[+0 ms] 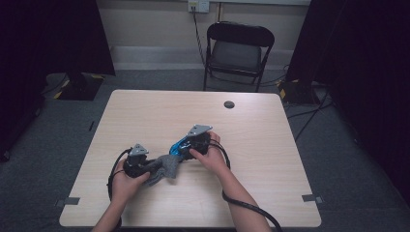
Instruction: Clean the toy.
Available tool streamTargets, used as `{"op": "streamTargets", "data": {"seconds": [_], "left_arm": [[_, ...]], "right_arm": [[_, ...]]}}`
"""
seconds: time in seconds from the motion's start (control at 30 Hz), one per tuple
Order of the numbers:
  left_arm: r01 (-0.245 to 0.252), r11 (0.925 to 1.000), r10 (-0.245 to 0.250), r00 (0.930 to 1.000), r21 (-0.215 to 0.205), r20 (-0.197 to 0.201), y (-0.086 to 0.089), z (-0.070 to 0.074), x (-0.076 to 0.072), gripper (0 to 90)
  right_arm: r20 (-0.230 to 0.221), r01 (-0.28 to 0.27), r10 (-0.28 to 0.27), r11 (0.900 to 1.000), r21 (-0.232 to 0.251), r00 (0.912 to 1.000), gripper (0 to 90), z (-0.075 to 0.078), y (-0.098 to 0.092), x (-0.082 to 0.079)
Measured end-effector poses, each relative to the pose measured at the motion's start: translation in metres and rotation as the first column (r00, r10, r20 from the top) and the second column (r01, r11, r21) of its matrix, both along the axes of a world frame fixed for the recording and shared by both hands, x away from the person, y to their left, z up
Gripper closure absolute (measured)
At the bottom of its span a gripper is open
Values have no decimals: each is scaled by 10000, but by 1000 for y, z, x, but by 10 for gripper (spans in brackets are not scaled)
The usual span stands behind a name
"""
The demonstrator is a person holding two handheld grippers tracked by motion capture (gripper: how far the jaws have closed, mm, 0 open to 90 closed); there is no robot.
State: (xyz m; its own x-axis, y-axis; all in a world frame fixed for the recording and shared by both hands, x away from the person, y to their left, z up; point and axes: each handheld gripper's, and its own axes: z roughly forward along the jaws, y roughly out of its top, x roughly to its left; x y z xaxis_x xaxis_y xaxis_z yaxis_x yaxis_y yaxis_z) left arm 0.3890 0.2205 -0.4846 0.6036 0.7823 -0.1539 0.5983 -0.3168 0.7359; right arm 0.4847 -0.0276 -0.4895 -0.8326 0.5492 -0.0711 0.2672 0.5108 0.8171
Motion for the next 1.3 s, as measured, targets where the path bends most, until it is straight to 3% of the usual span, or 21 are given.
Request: {"op": "streamTargets", "data": {"seconds": [0.4, 0.9, 1.3], "left_arm": [[-333, 9992, 334, 9994, 237, -60, 7, 2, 9, 750], [-1098, 9939, 1099, 9939, 90, -60, 19, 1, 23, 748], [-1529, 9882, 1530, 9882, 19, -46, 25, 2, 25, 745]], "right_arm": [[25, -1, 1, 10000, 33, 10000, 137, 0, 0, 0], [17, 39, -39, 10000, 51, 10000, 137, 0, 0, -1], [26, 22, -22, 10000, 49, 10000, 137, -1, 0, -1]]}}
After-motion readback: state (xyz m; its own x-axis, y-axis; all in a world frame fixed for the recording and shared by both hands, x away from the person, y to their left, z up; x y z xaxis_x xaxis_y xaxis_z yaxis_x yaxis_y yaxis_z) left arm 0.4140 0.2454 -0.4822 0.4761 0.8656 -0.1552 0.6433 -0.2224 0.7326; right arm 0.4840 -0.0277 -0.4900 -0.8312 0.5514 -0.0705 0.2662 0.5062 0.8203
